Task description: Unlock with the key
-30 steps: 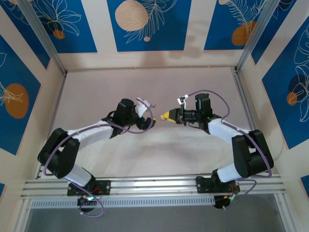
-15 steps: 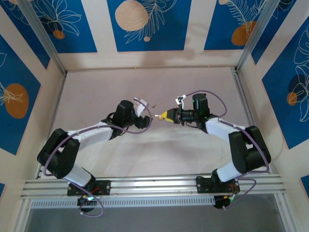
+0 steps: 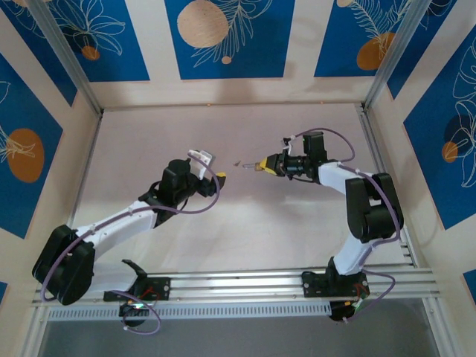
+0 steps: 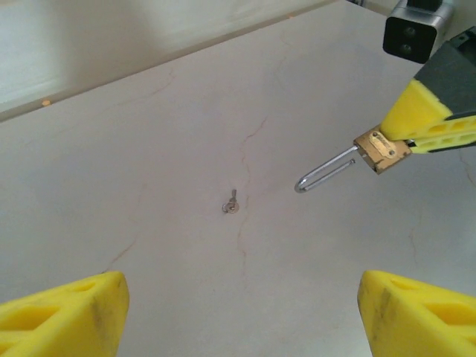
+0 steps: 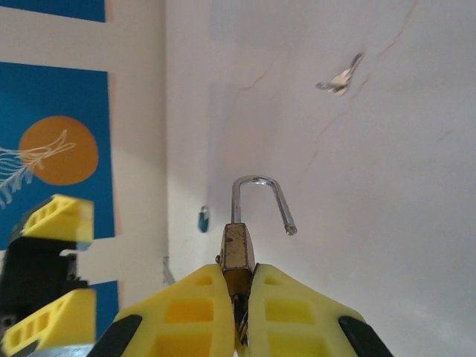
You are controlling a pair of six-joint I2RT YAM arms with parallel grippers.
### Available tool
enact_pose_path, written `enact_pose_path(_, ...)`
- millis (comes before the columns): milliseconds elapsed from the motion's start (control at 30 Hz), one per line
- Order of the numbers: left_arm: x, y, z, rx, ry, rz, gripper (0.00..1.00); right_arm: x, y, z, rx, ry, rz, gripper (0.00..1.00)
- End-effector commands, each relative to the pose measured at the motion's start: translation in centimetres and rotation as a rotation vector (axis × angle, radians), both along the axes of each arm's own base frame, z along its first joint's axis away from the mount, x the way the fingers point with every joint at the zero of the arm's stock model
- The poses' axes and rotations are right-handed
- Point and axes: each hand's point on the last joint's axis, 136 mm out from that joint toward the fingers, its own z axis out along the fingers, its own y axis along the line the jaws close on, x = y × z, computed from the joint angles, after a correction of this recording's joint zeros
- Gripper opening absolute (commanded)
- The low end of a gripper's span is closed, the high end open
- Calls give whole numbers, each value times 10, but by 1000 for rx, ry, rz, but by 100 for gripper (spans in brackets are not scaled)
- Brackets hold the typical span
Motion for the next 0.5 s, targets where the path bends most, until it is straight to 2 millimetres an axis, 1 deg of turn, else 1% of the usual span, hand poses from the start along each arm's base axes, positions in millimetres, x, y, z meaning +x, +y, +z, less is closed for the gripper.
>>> enact_pose_path(0, 4, 5, 2, -4, -9, 27, 80, 6, -7, -19, -66, 8, 20, 9)
enact_pose_path(133, 5, 3, 3, -7, -11, 23, 80, 12, -15, -34, -73, 37, 16, 9)
enact_pose_path(333, 6, 0, 5, -7, -10, 9, 80, -1, -25, -53, -104, 96, 25, 9)
enact_pose_path(467, 10, -3, 6, -3, -11, 4, 79, -11, -26, -65, -99, 124, 30, 9)
